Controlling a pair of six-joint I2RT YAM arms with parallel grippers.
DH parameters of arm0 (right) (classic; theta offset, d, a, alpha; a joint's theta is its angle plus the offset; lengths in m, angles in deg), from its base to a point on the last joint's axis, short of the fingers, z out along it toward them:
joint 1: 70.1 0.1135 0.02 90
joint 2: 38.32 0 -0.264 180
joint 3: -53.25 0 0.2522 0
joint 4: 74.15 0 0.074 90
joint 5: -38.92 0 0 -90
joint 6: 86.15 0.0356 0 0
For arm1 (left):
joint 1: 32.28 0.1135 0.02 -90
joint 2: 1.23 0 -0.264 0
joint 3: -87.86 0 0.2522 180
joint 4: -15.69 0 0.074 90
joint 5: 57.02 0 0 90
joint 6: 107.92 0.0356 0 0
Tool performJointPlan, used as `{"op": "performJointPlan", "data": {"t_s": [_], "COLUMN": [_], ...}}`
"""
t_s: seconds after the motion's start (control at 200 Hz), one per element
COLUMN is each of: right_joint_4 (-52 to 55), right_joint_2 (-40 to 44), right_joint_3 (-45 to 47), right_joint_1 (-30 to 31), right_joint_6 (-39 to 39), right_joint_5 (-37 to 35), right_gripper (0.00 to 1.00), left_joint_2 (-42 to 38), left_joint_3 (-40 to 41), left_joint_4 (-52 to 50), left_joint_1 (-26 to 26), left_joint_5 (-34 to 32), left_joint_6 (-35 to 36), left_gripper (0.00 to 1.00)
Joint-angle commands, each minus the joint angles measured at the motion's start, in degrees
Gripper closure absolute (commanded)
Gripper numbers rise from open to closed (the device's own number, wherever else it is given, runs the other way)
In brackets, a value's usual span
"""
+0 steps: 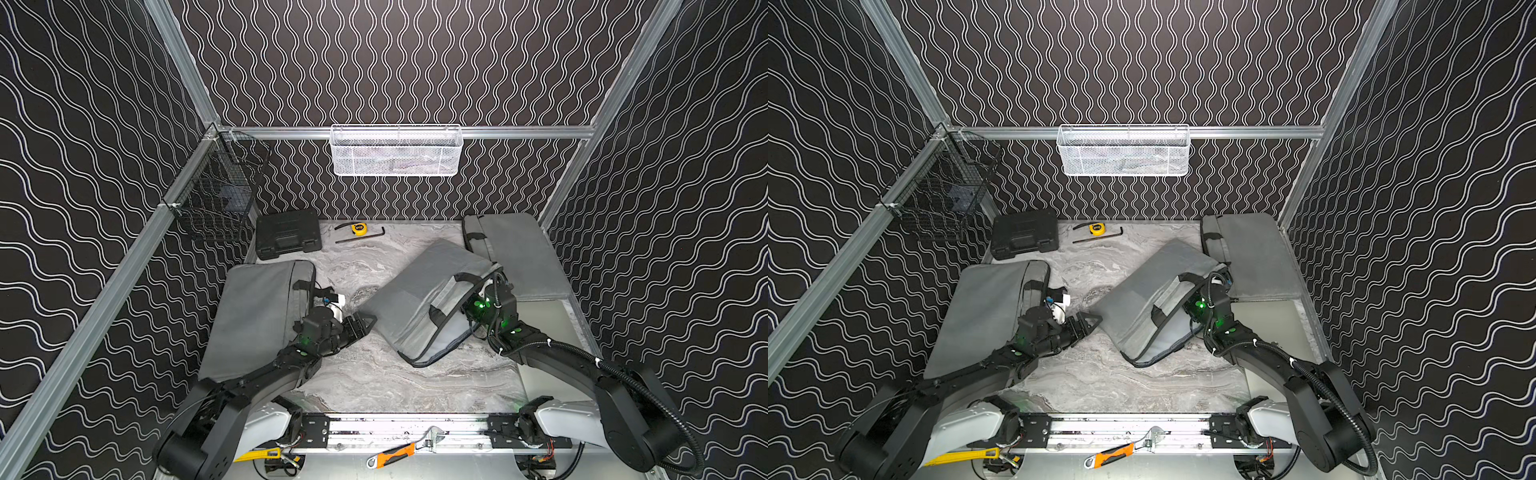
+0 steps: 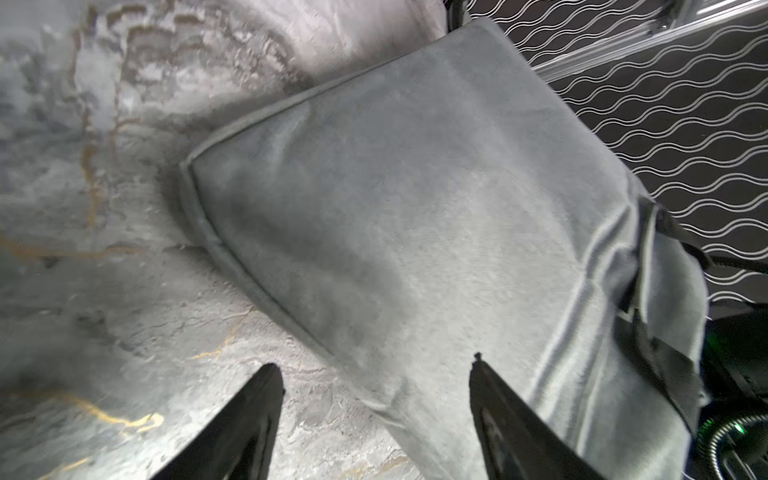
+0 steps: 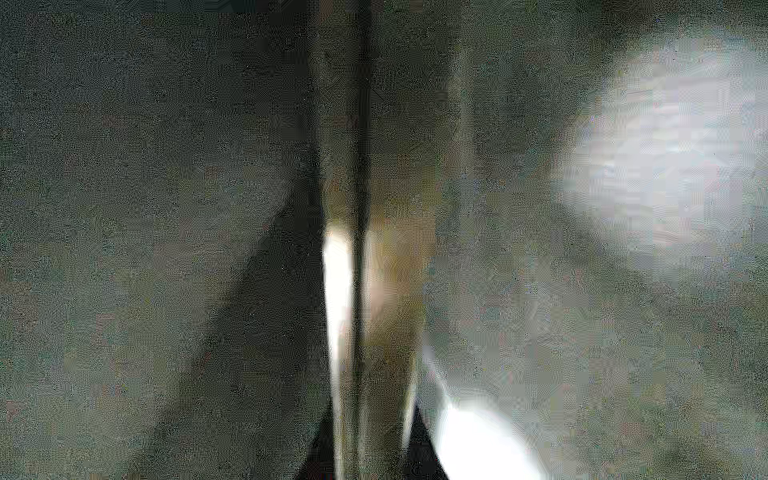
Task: Open the zippered laptop bag and take out the laptop
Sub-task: Pick up the zippered laptop bag from the center of the board, then take out the laptop from the zippered laptop bag.
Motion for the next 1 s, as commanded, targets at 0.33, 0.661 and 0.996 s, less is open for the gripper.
{"op": "performJointPlan", "data": {"t_s": [0.33, 0.661, 0.996], "right_joint_4": [-14.5, -11.3, -8.3], "right_joint_2": [2.5, 4.3, 1.0], "right_joint_3": [-0.3, -3.0, -9.2], "right_joint_1": [-0.3, -7.3, -17.6], "right_joint_6": [1.3, -0.8, -3.4], "right_joint_5": [-1.5, 0.2, 6.5], "right_gripper": [1.0, 1.0, 1.0], "left_joint_2": [16.4, 30.6, 39.3], "left_joint_3": [-1.1, -12.6, -35.1], "left_joint_4": [26.4, 38.0, 26.4], "left_joint_1": [-0.6, -0.5, 0.5], "left_joint_5": [4.2, 8.4, 10.6], "left_joint_6": [-12.6, -15.7, -9.3], "left_gripper": [0.48, 0.93, 1.0]}}
